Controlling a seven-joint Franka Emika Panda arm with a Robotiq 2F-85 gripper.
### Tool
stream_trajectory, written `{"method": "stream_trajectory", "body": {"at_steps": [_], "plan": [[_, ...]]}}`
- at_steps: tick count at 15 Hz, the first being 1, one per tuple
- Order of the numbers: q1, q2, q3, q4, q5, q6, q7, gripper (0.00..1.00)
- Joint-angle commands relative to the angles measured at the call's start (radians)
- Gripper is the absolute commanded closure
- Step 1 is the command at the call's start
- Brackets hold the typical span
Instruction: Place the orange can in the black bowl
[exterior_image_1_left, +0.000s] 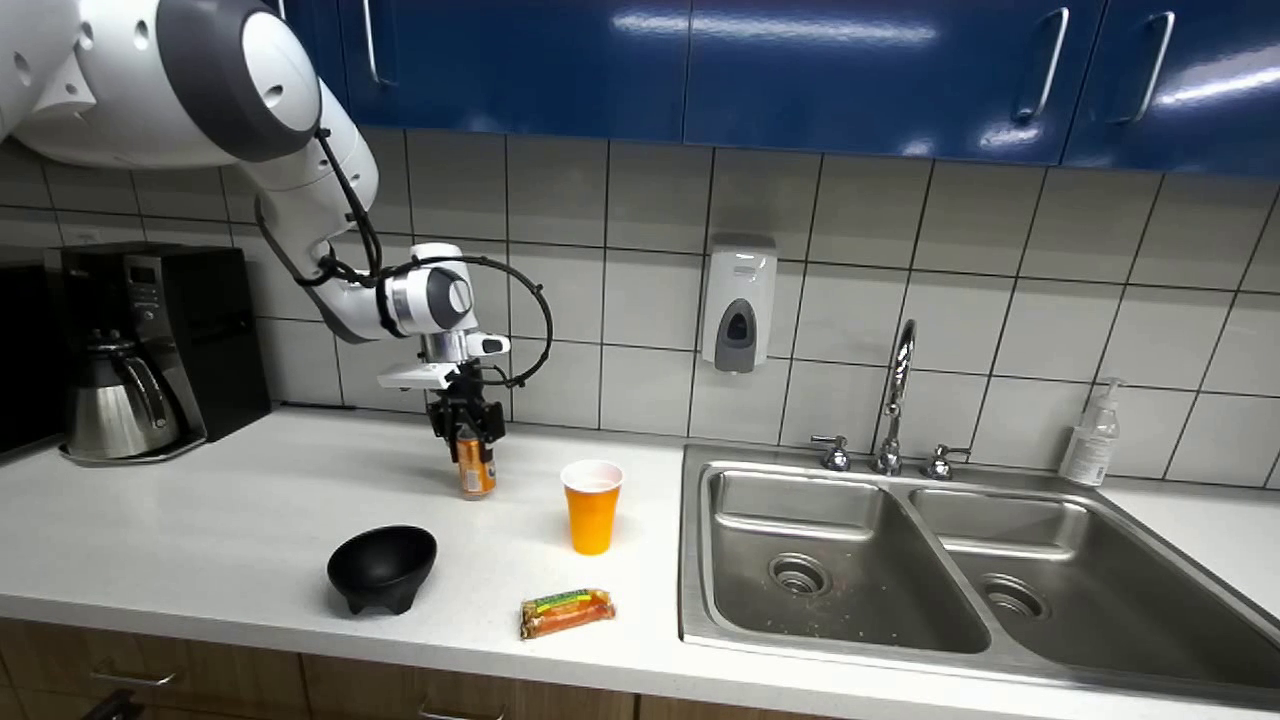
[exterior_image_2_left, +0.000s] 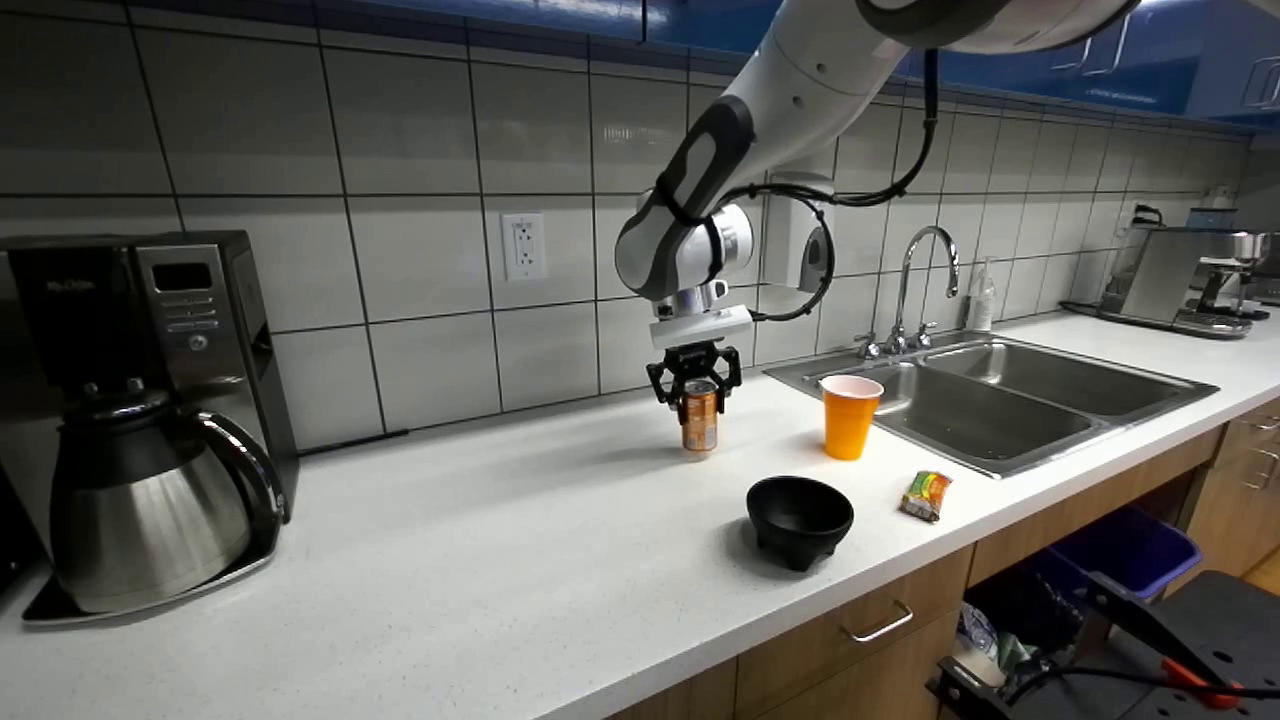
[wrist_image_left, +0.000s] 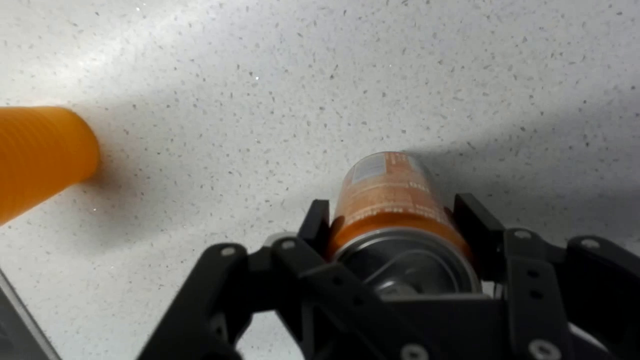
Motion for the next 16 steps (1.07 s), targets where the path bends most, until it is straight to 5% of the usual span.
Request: {"method": "stream_trajectory", "body": {"at_steps": [1,16], "plan": [[-0.028,-0.097,0.019,-0.052,0.023,-0.038,-0.060,0.59],[-0.017,-0.435,0.004,-0.450,-0.017,0.000,-0.047,0.59]]}}
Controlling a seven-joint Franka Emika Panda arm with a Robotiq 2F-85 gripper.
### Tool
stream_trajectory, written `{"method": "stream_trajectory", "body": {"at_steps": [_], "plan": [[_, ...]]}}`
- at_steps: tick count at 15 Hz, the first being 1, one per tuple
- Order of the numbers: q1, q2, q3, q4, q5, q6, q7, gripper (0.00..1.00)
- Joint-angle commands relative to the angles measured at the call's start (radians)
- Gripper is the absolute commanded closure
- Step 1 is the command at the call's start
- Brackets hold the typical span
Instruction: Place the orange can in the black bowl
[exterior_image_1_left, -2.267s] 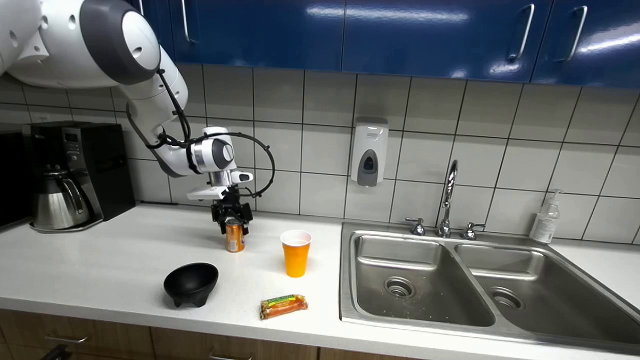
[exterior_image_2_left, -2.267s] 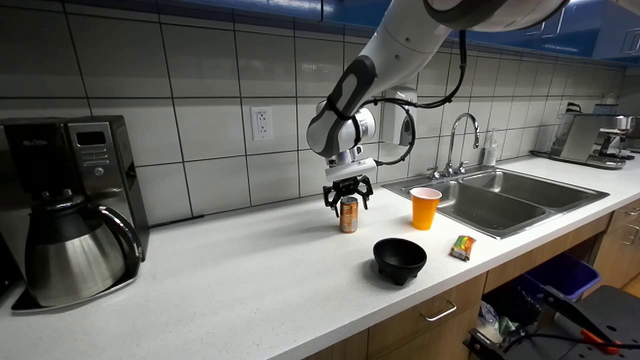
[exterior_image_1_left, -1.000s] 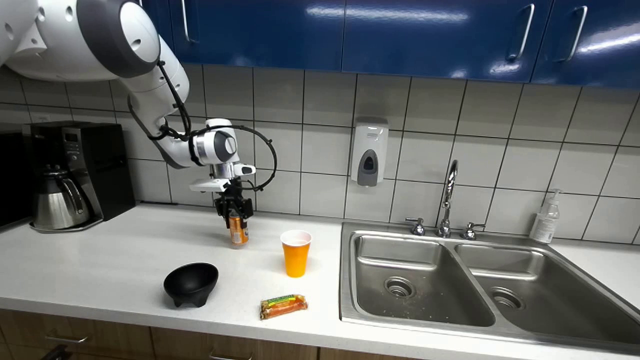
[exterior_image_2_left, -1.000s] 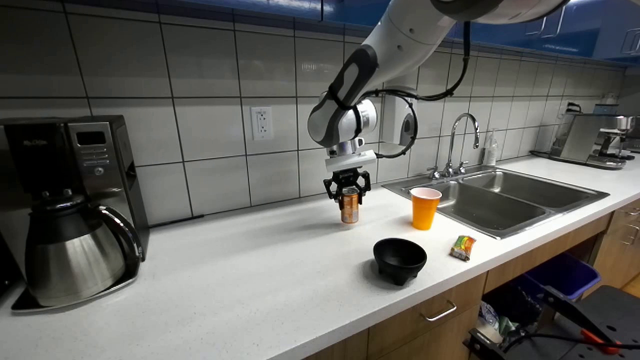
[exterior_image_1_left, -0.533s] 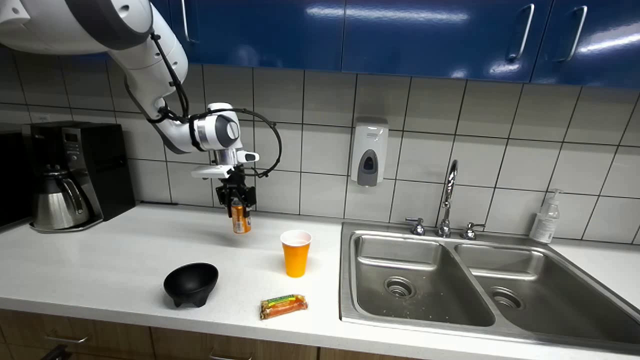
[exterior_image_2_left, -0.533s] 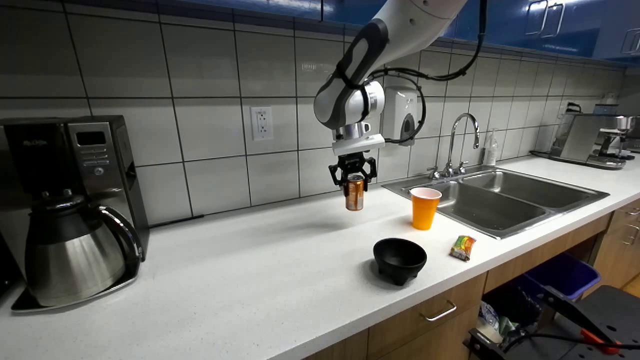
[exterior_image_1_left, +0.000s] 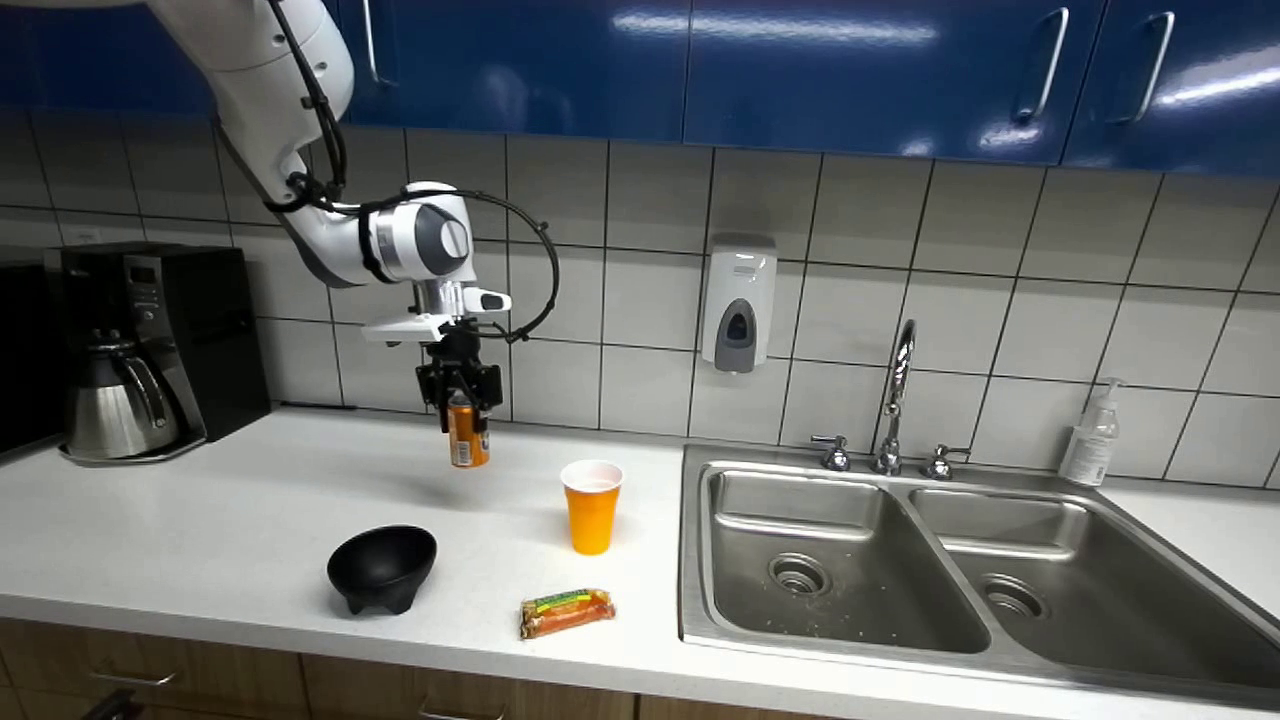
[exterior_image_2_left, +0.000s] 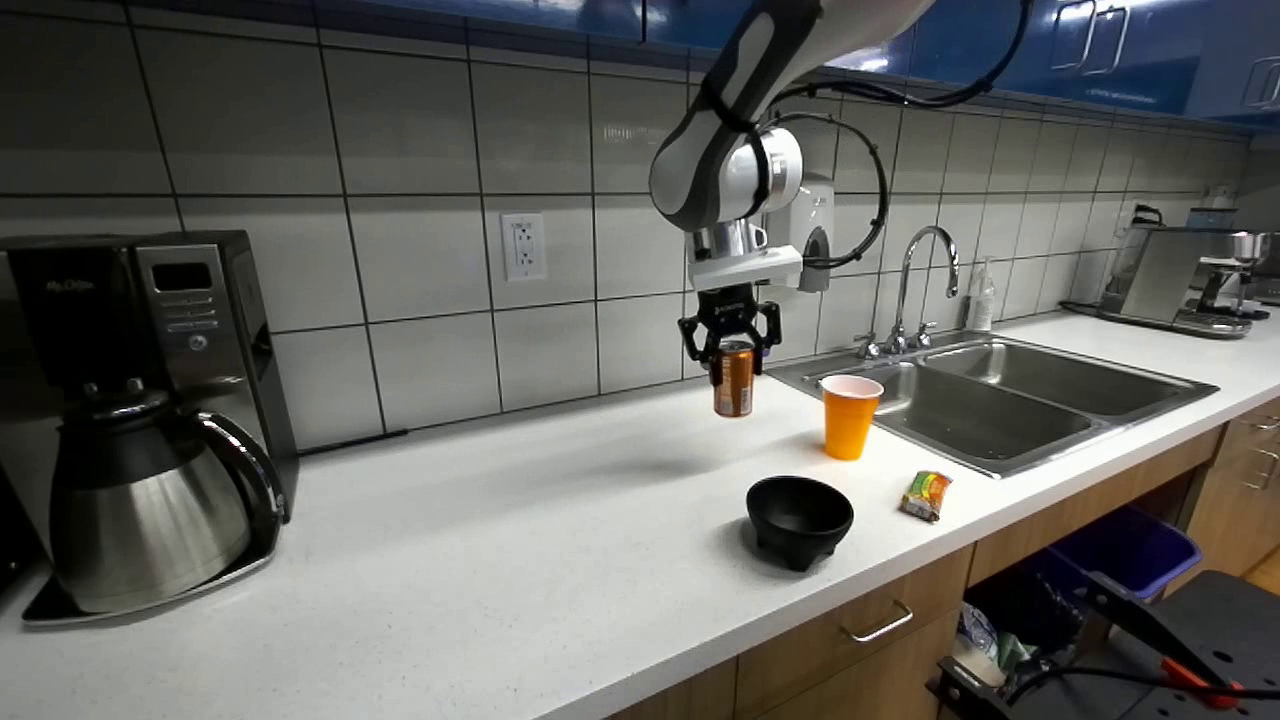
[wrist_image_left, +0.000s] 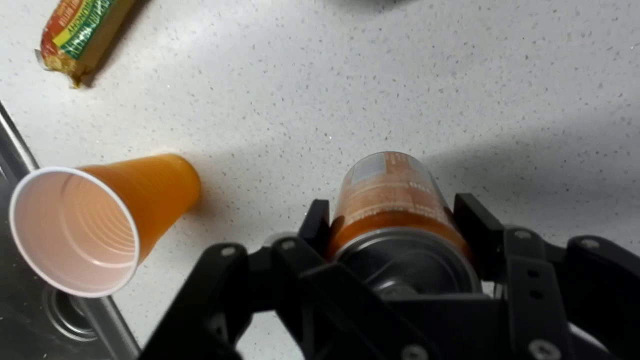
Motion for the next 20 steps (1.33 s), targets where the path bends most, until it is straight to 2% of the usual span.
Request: {"method": "stream_trajectory", "body": {"at_steps": [1,12,20], "plan": [[0.005,-0.149,0.005,-0.166,-0.018,0.016,0.017,0.59],[0.013,-0.349,0.011,-0.401,-0.077,0.030,0.075,0.59],[0.012,-0.422,0.044,-0.510,-0.172,0.035,0.088,0.59]]}}
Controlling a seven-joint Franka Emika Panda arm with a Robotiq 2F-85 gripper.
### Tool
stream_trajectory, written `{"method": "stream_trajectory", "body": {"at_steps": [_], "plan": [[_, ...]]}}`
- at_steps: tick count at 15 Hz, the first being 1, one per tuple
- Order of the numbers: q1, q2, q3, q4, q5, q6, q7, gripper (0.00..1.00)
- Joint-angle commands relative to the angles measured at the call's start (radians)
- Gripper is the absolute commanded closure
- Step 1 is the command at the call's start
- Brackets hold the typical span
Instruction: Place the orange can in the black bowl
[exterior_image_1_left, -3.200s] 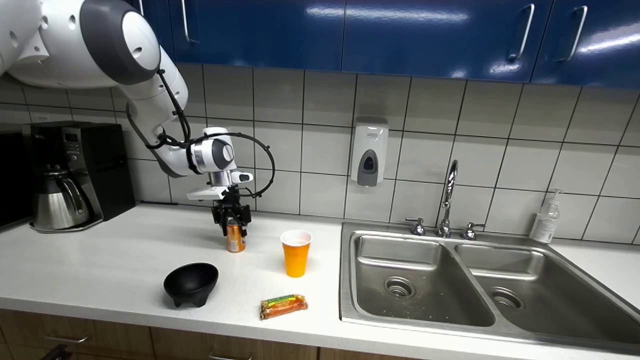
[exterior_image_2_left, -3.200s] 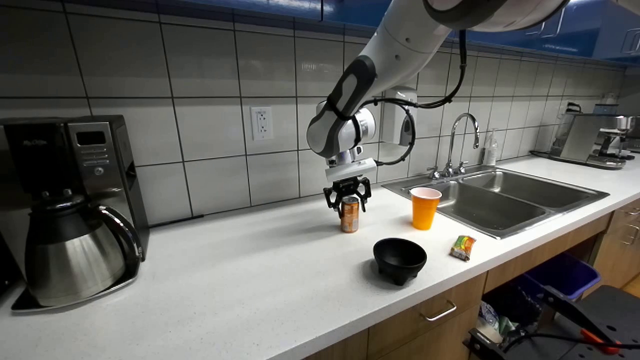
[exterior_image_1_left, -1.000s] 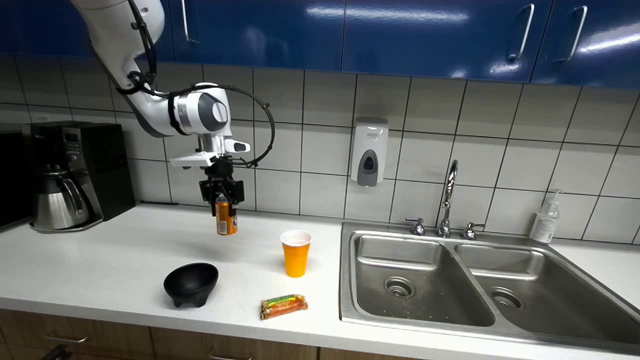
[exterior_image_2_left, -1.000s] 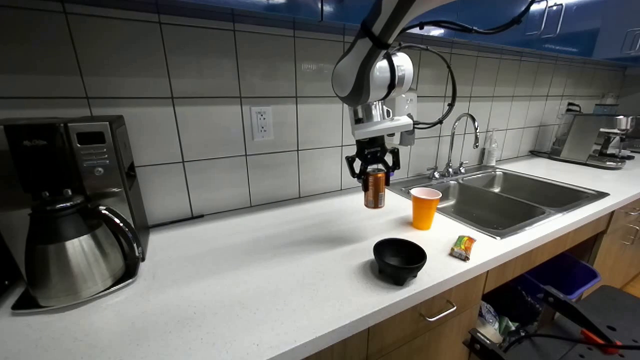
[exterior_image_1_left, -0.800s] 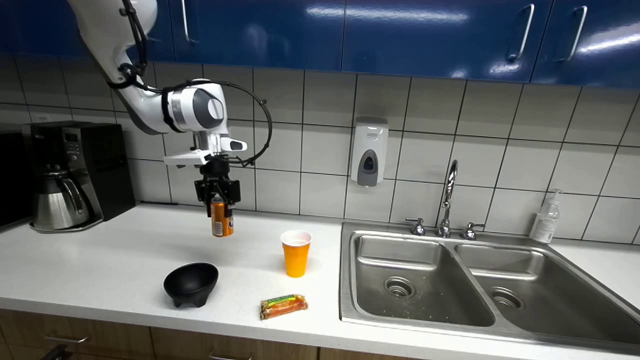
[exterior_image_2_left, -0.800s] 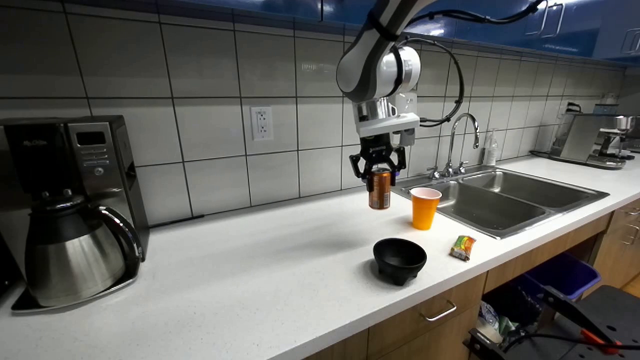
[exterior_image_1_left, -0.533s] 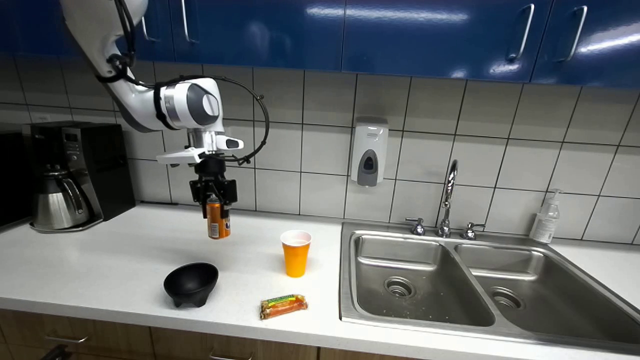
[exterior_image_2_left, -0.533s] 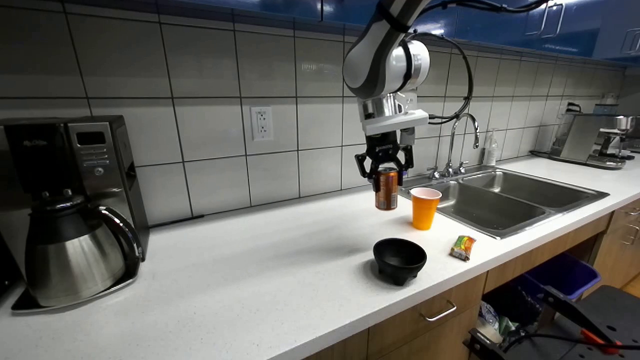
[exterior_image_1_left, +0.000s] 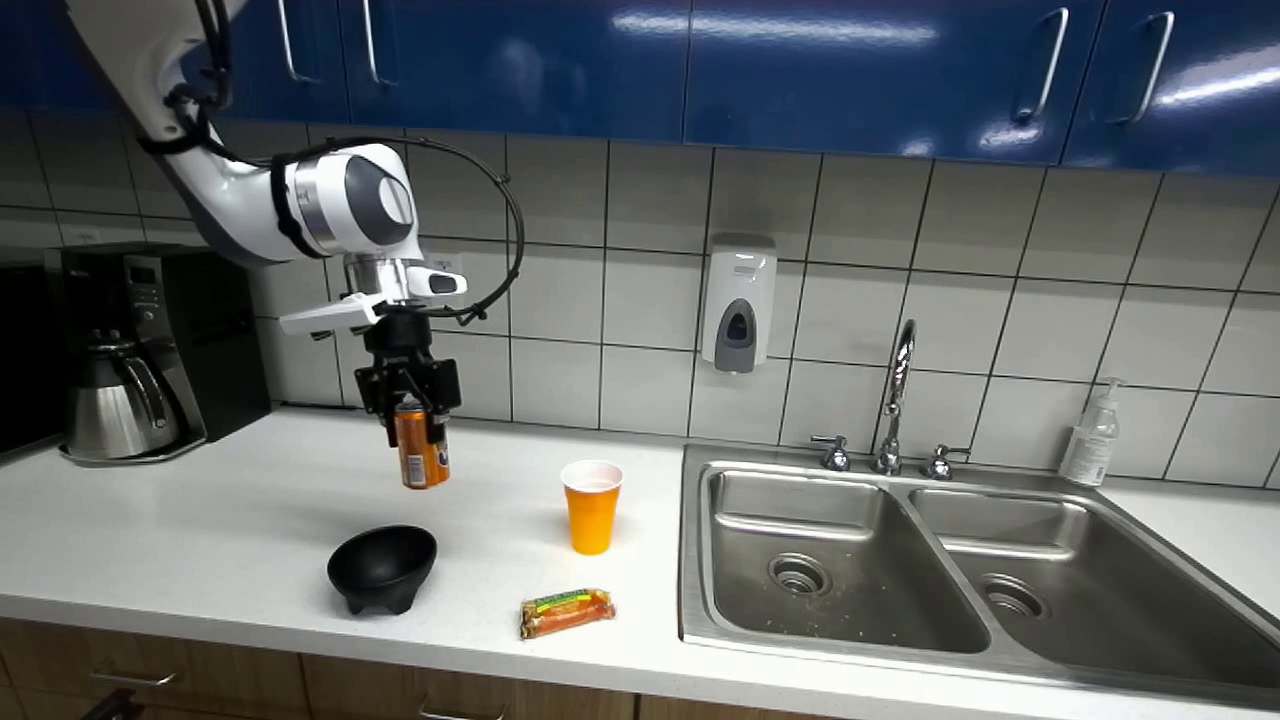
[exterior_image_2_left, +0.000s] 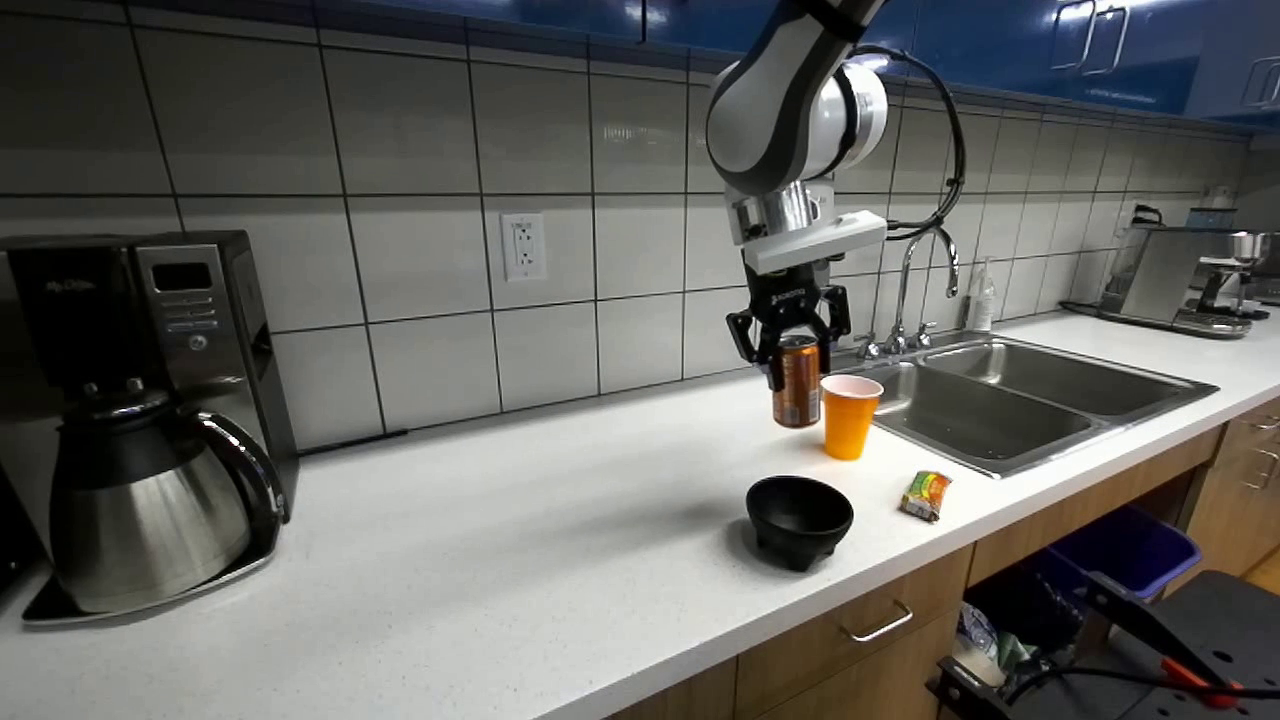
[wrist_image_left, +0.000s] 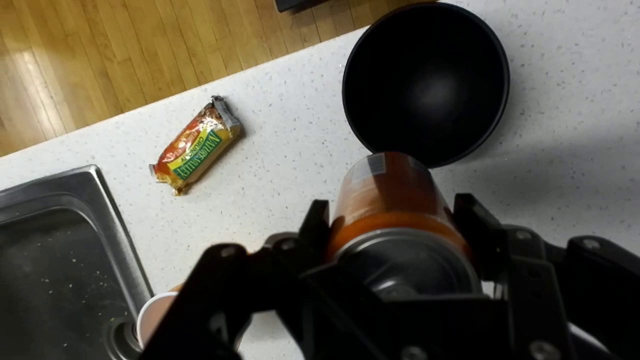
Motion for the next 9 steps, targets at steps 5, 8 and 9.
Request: {"method": "stream_trajectory", "body": {"at_steps": [5,8,9], "plan": [[-0.003,-0.044,0.054,-0.082,-0.028,0.020,0.006,0.59],[-0.002,-0.032,0.067,-0.086,-0.022,0.013,0.007,0.59],[-0.003,-0.030,0.070,-0.088,-0.022,0.010,0.006,0.59]]}}
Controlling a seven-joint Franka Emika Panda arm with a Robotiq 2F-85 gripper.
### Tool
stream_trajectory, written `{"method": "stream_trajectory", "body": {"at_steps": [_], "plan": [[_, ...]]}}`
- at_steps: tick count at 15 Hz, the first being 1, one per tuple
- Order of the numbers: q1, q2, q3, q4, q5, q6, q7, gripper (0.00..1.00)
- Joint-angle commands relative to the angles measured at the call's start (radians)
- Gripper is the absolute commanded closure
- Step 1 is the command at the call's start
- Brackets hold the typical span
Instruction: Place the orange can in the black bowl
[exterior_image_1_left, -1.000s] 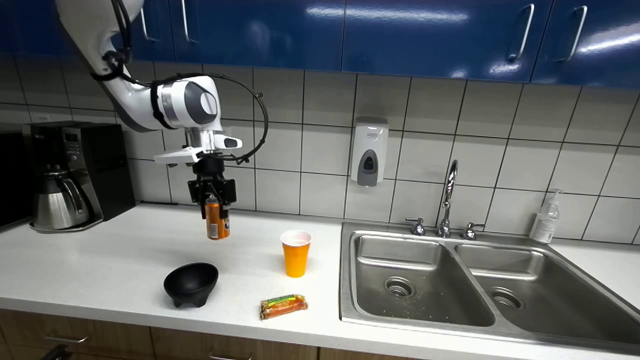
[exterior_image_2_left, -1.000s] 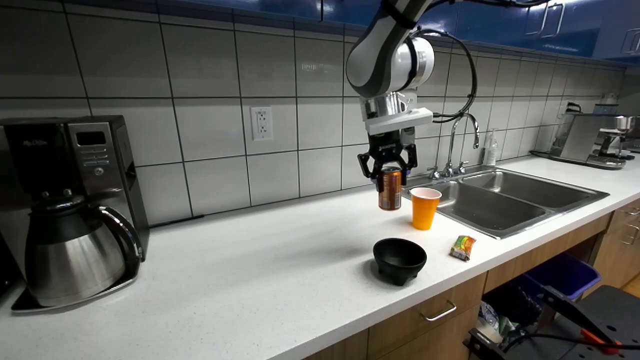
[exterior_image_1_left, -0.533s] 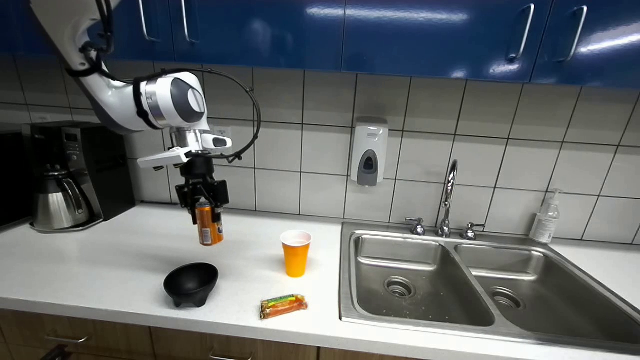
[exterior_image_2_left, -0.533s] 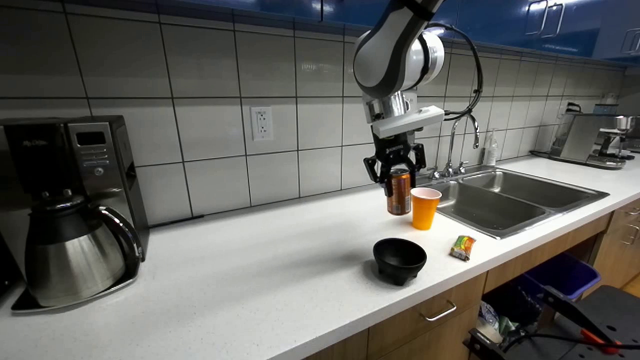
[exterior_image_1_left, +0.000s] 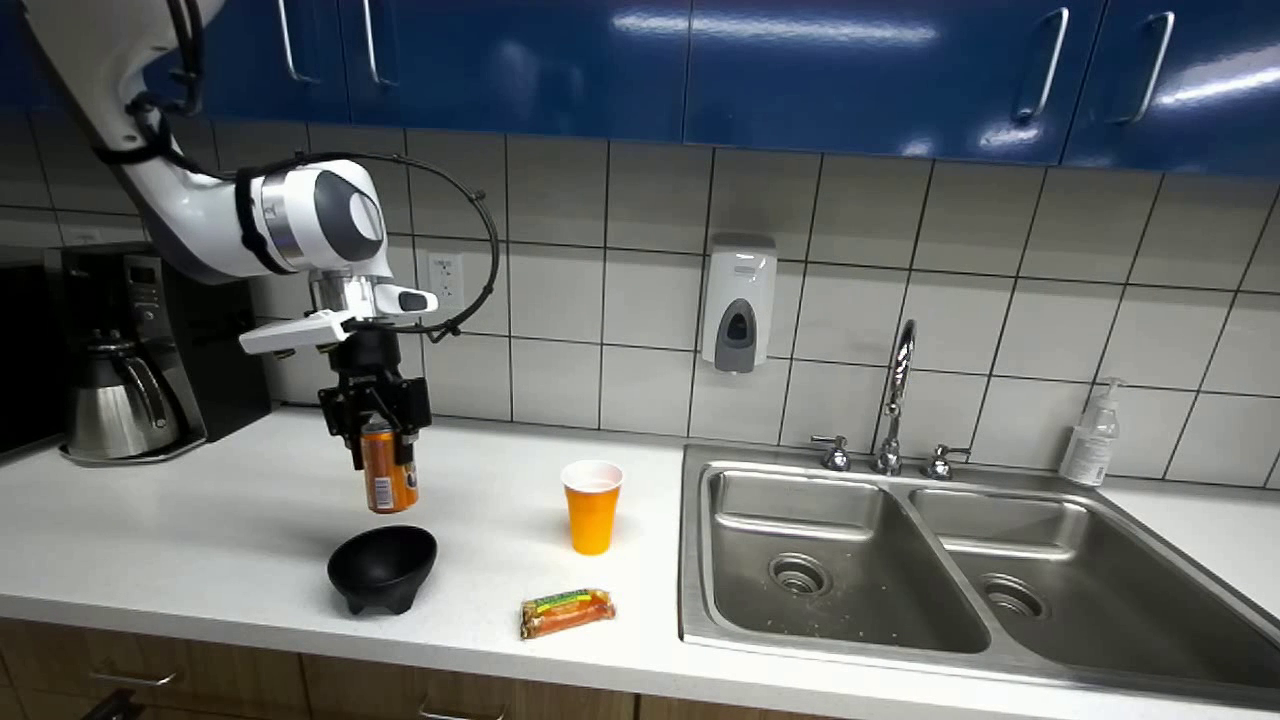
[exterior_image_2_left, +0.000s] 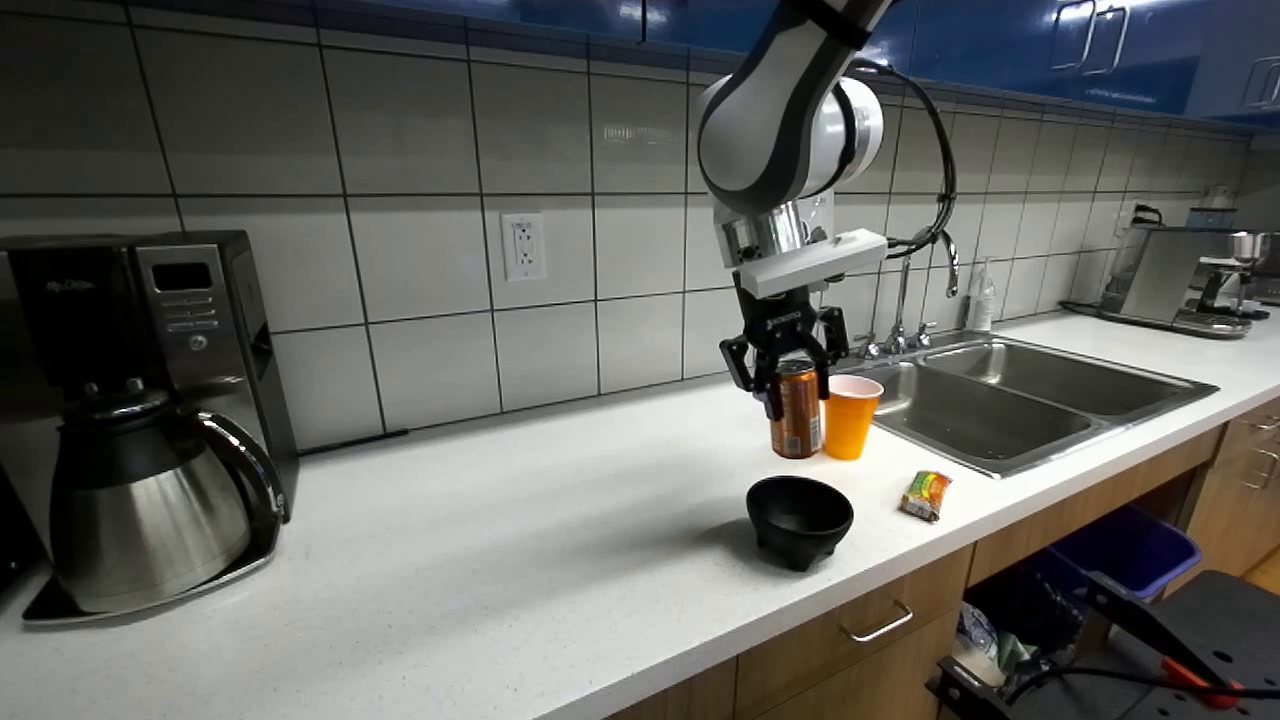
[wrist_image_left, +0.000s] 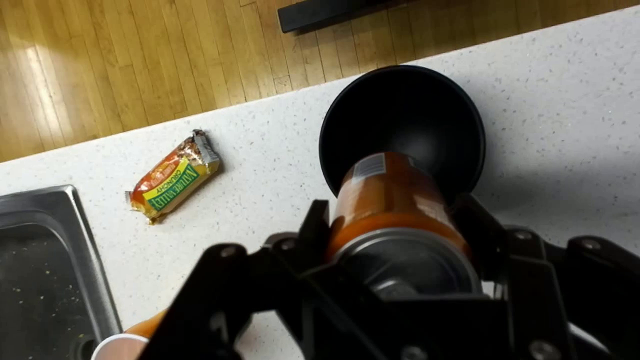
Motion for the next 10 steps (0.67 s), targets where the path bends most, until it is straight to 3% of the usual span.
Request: {"method": "stream_trajectory", "body": {"at_steps": [1,10], "plan": [[-0.004,-0.017,0.015,-0.021,-0.013,0.002,0.009,0.59],[-0.003,0.038,0.019,-0.017,-0.002,-0.006,0.007,0.59]]}}
